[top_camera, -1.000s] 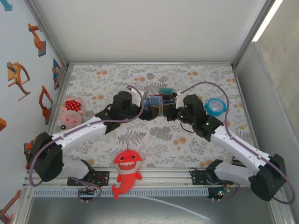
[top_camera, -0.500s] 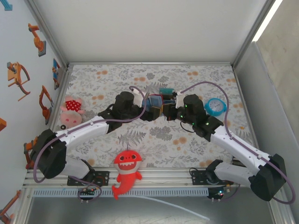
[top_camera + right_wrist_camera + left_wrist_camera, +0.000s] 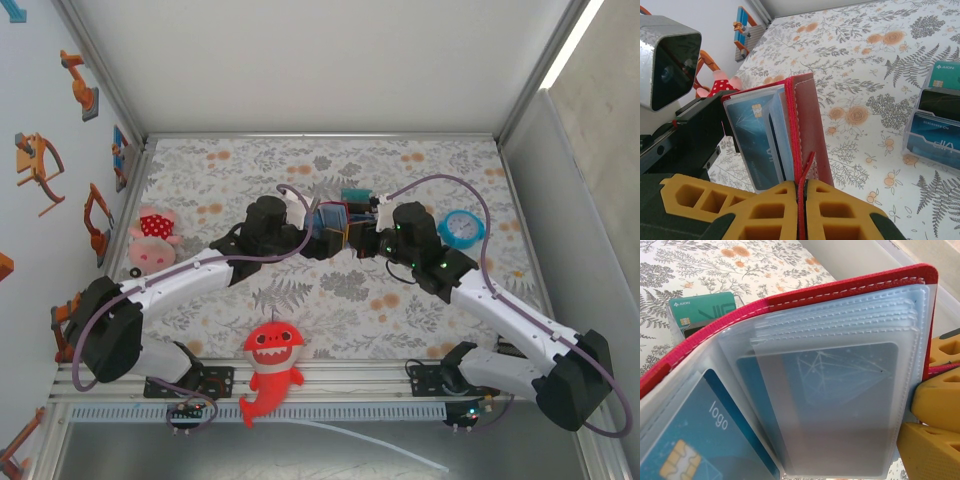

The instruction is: Take the credit cards out of the card holder

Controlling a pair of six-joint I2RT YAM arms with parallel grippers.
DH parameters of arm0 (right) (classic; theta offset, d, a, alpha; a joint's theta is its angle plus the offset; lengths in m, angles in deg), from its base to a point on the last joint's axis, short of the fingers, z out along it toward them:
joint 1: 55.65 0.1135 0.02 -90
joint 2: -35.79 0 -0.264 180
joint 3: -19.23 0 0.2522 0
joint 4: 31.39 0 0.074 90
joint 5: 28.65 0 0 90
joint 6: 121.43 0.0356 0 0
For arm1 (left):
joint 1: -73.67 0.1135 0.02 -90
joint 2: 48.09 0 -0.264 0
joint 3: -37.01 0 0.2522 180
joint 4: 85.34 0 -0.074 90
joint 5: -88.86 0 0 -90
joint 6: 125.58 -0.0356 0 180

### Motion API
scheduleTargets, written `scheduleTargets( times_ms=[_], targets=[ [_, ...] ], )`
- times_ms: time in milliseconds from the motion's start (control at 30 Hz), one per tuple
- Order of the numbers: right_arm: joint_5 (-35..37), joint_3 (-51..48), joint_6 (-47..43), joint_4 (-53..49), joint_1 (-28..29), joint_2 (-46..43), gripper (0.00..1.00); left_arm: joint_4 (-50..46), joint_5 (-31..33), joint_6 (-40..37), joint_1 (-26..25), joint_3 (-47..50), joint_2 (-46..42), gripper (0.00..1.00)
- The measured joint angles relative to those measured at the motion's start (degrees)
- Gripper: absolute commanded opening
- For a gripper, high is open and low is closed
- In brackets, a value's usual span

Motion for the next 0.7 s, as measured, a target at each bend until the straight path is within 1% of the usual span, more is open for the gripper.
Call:
scheduleTargets(
  times_ms=[133,233,433,700],
  targets=[
    [0.1,0.0,0.2,0.0,0.0,0.0,0.0,0.0,0.8,0.3,0.0,0.0,0.1,0.97],
    [0.3,0.0,0.4,0.0,0.0,0.0,0.0,0.0,1.8,0.5,-0.1,0.0,0.2,1.0],
    [0.7,0.0,0.4,0.0,0.0,-0.5,0.0,0.0,2.8,0.9,-0.2,0.0,0.2,0.93],
    [1.4,0.0,0.4,-0.2,0.2,-1.7,0.0,-0.1,3.9,1.3,-0.3,1.0,-0.5,0.91]
  ],
)
